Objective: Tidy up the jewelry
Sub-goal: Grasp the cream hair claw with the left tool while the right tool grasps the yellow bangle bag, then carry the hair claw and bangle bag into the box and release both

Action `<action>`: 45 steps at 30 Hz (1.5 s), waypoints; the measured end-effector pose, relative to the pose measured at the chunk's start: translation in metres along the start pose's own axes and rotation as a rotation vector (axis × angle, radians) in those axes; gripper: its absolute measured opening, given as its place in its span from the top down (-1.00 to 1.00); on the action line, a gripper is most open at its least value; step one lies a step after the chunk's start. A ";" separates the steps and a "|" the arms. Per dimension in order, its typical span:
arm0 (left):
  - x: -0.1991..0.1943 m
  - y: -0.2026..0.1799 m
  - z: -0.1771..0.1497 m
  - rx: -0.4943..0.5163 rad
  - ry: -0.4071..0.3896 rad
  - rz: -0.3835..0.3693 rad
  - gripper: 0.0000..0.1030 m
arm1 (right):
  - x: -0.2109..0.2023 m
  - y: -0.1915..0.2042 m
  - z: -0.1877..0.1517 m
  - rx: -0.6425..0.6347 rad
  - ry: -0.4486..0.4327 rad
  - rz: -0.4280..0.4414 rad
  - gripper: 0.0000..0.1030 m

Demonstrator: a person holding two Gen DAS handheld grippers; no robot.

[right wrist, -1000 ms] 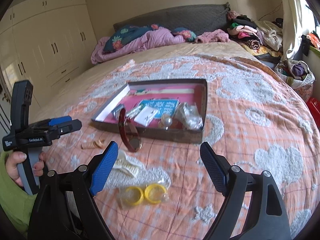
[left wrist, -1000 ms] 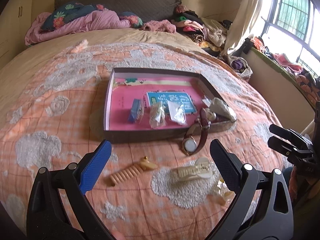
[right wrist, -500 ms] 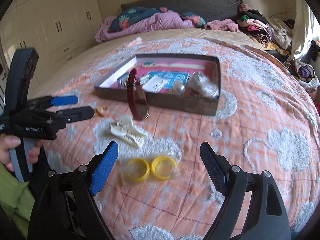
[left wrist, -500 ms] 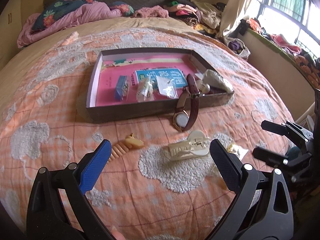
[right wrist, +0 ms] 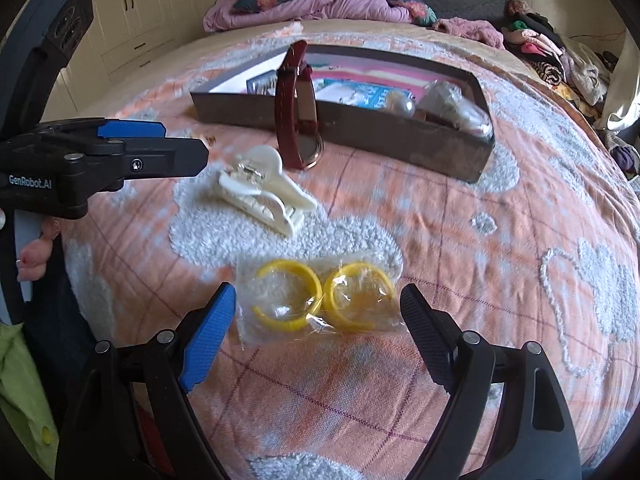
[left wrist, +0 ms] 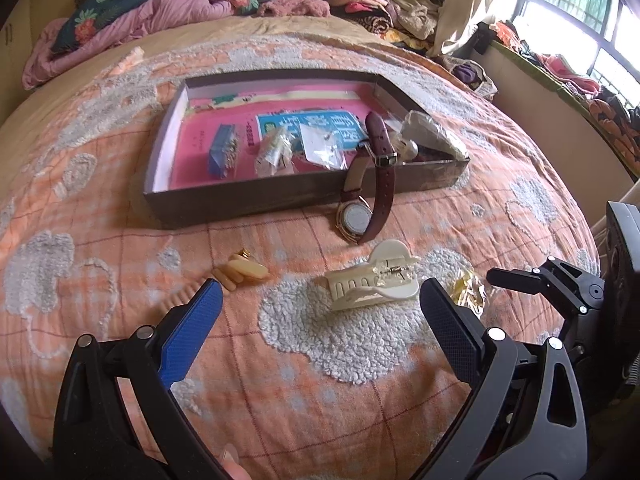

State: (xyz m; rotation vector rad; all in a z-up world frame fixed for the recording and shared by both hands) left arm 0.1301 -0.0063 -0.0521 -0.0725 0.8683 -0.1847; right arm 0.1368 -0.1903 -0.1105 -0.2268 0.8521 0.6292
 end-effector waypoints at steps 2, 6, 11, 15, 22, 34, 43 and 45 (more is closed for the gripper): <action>0.005 -0.001 -0.001 -0.001 0.016 -0.012 -0.79 | 0.004 0.001 -0.002 -0.004 0.007 -0.004 -0.65; 0.015 -0.004 -0.003 -0.014 0.046 -0.042 -0.79 | 0.010 0.003 -0.006 -0.017 0.019 -0.020 -0.90; 0.027 -0.004 -0.003 -0.046 0.076 -0.074 -0.79 | 0.011 -0.001 -0.006 -0.009 0.004 -0.020 -0.65; 0.036 -0.002 -0.003 -0.096 0.098 -0.110 -0.79 | 0.009 -0.007 -0.004 -0.004 0.006 -0.010 -0.64; 0.044 -0.014 -0.002 -0.109 0.107 -0.141 -0.79 | -0.012 -0.045 0.001 0.134 -0.027 -0.090 -0.62; 0.056 -0.039 -0.001 0.003 0.069 -0.050 -0.20 | -0.045 -0.097 0.006 0.335 -0.150 -0.101 -0.62; -0.001 -0.023 0.016 -0.016 -0.080 -0.073 -0.20 | -0.061 -0.085 0.016 0.291 -0.224 -0.077 -0.62; -0.008 -0.017 0.022 -0.032 -0.106 -0.066 -0.20 | -0.065 -0.081 0.021 0.278 -0.239 -0.074 -0.62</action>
Point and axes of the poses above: each gripper's, at about its wrist camera, not at the fingertips, and x roughly the way its jaws point, y to its left, z to its top, the point moved 1 cm from there along x, roughly the way its jaws point, and after that the axes turned 3 degrees about -y, right-handed, at the moved point
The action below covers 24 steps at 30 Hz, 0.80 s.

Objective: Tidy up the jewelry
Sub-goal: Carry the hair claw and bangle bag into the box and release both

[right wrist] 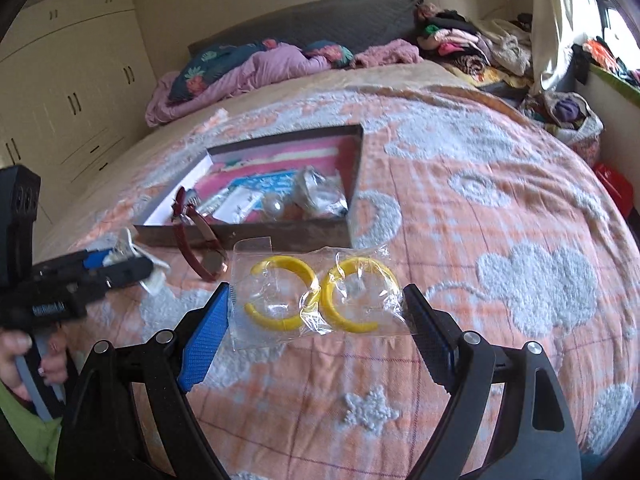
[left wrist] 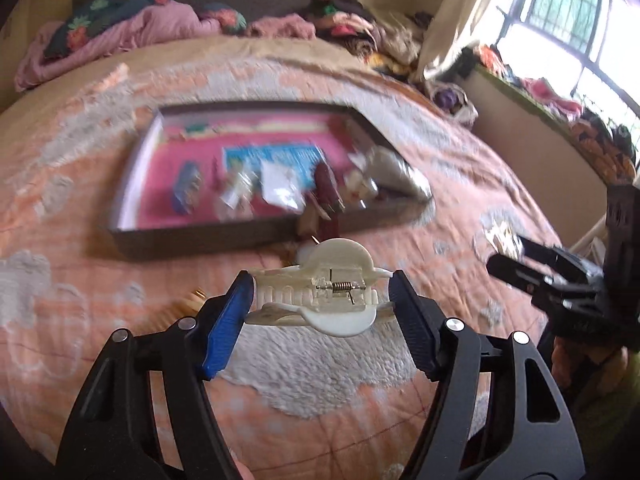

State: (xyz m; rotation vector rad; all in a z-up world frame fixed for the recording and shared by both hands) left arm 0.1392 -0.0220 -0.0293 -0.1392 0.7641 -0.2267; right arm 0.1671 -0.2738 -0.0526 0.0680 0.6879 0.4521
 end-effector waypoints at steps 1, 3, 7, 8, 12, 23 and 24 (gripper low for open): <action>-0.004 0.004 0.003 -0.004 -0.011 0.010 -0.20 | -0.001 0.001 0.002 -0.003 -0.005 0.003 -0.62; -0.010 0.013 0.009 -0.018 -0.034 0.029 -0.20 | -0.001 0.004 0.007 -0.006 -0.013 0.010 -0.62; -0.012 0.026 0.017 -0.052 -0.052 0.055 -0.20 | -0.002 0.011 0.022 -0.014 -0.033 0.032 -0.62; -0.013 0.031 0.018 -0.062 -0.059 0.063 -0.20 | -0.001 0.012 0.024 -0.019 -0.038 0.034 -0.62; -0.017 0.050 0.023 -0.095 -0.073 0.090 -0.20 | 0.000 0.021 0.040 -0.046 -0.059 0.044 -0.62; -0.011 0.076 0.041 -0.114 -0.075 0.139 -0.20 | 0.017 0.034 0.081 -0.082 -0.096 0.062 -0.63; -0.009 0.079 0.044 -0.119 -0.073 0.142 -0.20 | 0.019 0.036 0.085 -0.087 -0.099 0.059 -0.63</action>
Point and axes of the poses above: each gripper's, at about its wrist camera, not at the fingertips, and x roughly the way its jaws point, y to its left, z to its top, the point moved 1 cm from there along x, roughly the way its jaws point, and after that the axes turned 3 degrees about -y, right-handed, at the moved point
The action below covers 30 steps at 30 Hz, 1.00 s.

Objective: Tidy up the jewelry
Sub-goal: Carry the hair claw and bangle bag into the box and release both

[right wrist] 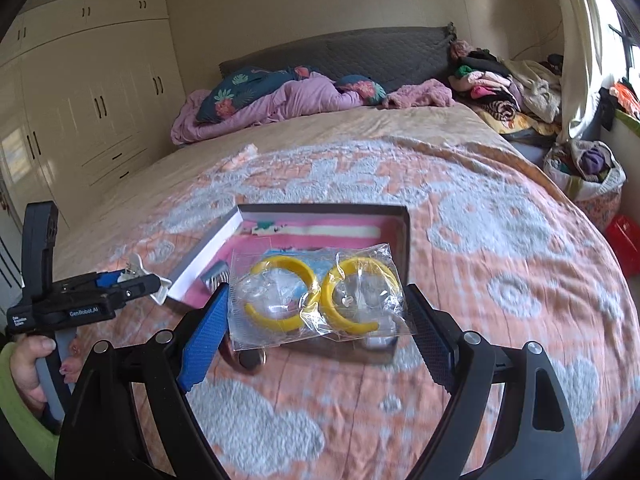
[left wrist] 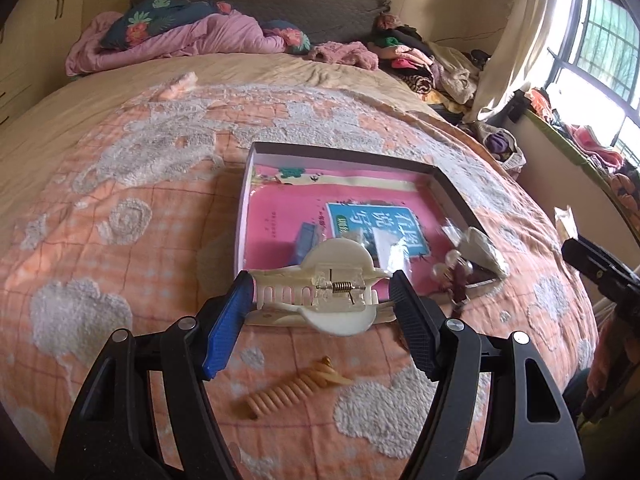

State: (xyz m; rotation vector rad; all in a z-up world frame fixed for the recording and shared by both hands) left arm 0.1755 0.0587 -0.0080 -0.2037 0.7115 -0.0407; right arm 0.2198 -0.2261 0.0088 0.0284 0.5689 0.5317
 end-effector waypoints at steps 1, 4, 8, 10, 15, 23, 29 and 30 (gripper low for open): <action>0.002 0.002 0.001 -0.001 0.003 0.005 -0.20 | 0.003 0.000 0.003 -0.003 0.001 0.001 -0.63; 0.010 0.008 0.007 -0.004 0.011 0.019 -0.20 | 0.013 0.002 0.011 -0.008 0.003 0.003 -0.63; 0.023 0.016 0.015 -0.009 0.028 0.029 -0.20 | 0.025 0.002 0.018 -0.010 0.004 0.003 -0.63; 0.027 0.018 0.019 -0.005 0.034 0.037 -0.20 | 0.029 0.002 0.021 -0.010 0.004 0.001 -0.63; 0.041 0.019 0.026 0.005 0.048 0.048 -0.20 | 0.041 0.000 0.026 -0.014 0.012 -0.004 -0.63; 0.056 0.017 0.022 0.006 0.075 0.033 -0.20 | 0.063 -0.009 0.022 -0.008 0.047 -0.024 -0.63; 0.070 0.013 0.013 0.016 0.120 0.023 -0.21 | 0.086 -0.010 0.012 -0.037 0.113 -0.027 -0.63; 0.071 0.012 0.012 0.020 0.124 0.024 -0.21 | 0.091 -0.010 0.008 -0.039 0.124 -0.025 -0.63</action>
Point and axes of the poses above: each gripper's, at about its wrist camera, not at the fingertips, and x roughly the way its jaws point, y to its left, z to its top, the point moved 1 cm from there along x, roughly the way its jaws point, and after that the axes turned 3 degrees about -y, right-handed, at the moved point
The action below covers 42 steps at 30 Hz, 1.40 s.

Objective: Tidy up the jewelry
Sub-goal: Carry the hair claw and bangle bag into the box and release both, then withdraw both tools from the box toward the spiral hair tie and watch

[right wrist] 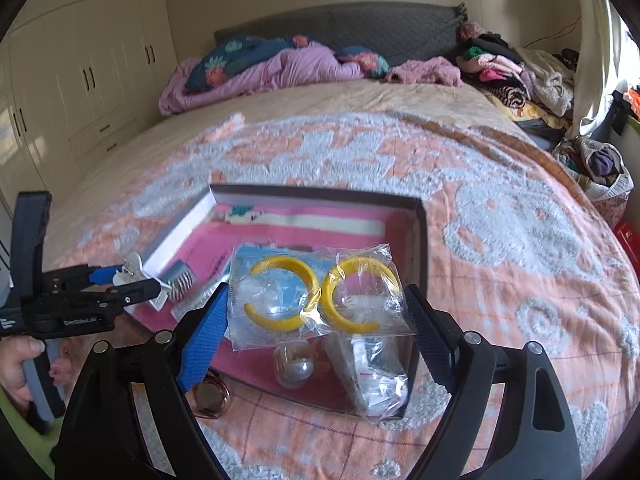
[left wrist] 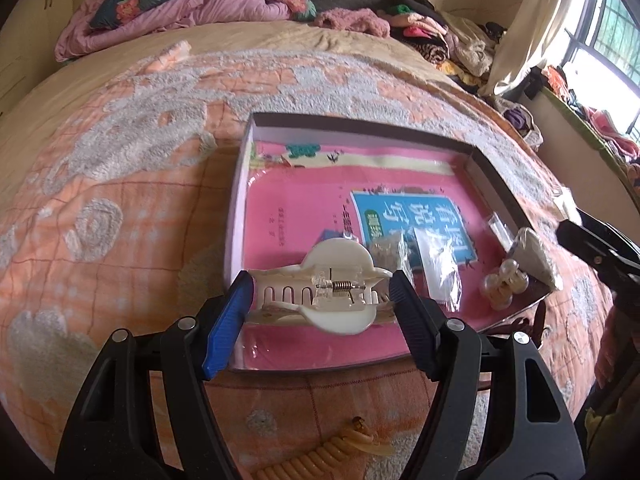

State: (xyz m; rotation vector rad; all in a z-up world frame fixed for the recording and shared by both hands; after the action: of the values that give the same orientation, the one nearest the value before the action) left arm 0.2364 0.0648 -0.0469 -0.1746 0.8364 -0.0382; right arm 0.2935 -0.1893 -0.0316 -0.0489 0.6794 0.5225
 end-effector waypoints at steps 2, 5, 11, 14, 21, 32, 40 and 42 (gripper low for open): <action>0.002 -0.001 -0.002 0.009 0.003 0.006 -0.21 | 0.006 0.001 -0.003 -0.002 0.012 0.003 -0.64; 0.002 -0.001 -0.003 0.007 0.004 0.004 -0.21 | 0.015 0.002 -0.008 -0.006 0.030 0.004 -0.65; 0.003 -0.002 -0.003 0.009 0.002 0.012 -0.21 | 0.024 -0.002 -0.014 0.015 0.058 0.013 -0.67; 0.003 -0.002 -0.003 0.010 0.002 0.012 -0.21 | 0.025 -0.003 -0.016 0.019 0.061 0.019 -0.70; 0.003 -0.002 -0.004 0.011 0.000 0.013 -0.21 | 0.017 -0.008 -0.018 0.065 0.047 0.029 -0.79; -0.012 0.000 -0.001 0.004 -0.037 0.010 -0.48 | -0.030 -0.012 -0.019 0.147 -0.052 0.061 -0.84; -0.045 -0.005 0.000 0.018 -0.111 0.022 -0.68 | -0.063 0.005 -0.018 0.136 -0.114 0.097 -0.86; -0.054 -0.006 -0.001 0.026 -0.133 0.030 -0.70 | -0.069 0.011 -0.018 0.126 -0.123 0.104 -0.86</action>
State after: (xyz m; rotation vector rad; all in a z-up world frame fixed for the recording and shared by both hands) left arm 0.1998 0.0644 -0.0067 -0.1387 0.7059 -0.0087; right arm 0.2326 -0.2144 -0.0025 0.1369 0.5949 0.5767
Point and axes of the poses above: each gripper's, at about its wrist camera, not at the fingertips, and x roughly the way its jaws point, y to its left, z to its top, the point moved 1 cm from there along x, roughly the way its jaws point, and after that the axes turned 3 degrees about -y, right-handed, at the moved point
